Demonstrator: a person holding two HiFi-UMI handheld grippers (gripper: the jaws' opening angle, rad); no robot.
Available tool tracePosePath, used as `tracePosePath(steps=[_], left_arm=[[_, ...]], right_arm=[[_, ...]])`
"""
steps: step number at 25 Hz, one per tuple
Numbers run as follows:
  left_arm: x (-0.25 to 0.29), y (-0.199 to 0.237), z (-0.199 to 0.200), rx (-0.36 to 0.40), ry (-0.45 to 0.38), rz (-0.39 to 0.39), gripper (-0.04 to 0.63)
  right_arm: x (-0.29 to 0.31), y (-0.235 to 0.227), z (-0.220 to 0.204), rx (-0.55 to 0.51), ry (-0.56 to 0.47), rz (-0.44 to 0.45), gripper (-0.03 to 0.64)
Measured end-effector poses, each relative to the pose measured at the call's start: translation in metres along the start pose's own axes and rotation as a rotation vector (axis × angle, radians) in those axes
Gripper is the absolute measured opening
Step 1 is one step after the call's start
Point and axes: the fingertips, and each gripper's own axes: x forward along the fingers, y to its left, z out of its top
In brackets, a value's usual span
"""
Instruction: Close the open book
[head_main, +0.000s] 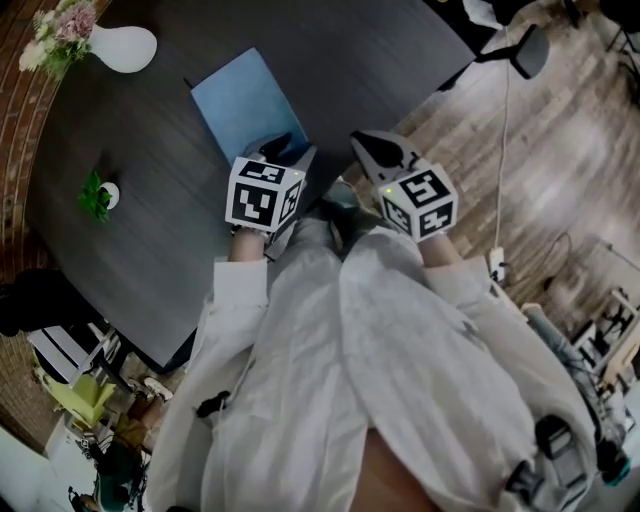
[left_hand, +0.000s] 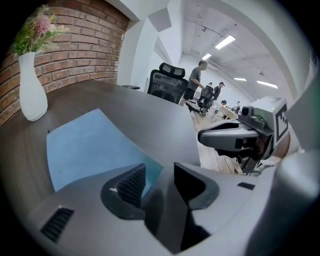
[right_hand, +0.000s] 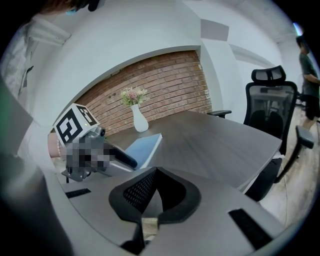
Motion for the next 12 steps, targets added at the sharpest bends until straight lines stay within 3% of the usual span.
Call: tracePosePath(steps=[7, 12], left_arm=[[-0.009, -0.004, -0.001, 0.003, -0.039, -0.012, 0.164], [-0.031, -0.008, 0.006, 0.007, -0.111, -0.026, 0.164]], right_arm=[[-0.004, 0.013, 0.018, 0.003, -0.076, 0.029, 0.005], [-0.006, 0.03, 0.027, 0.017, -0.087, 0.071, 0.005]])
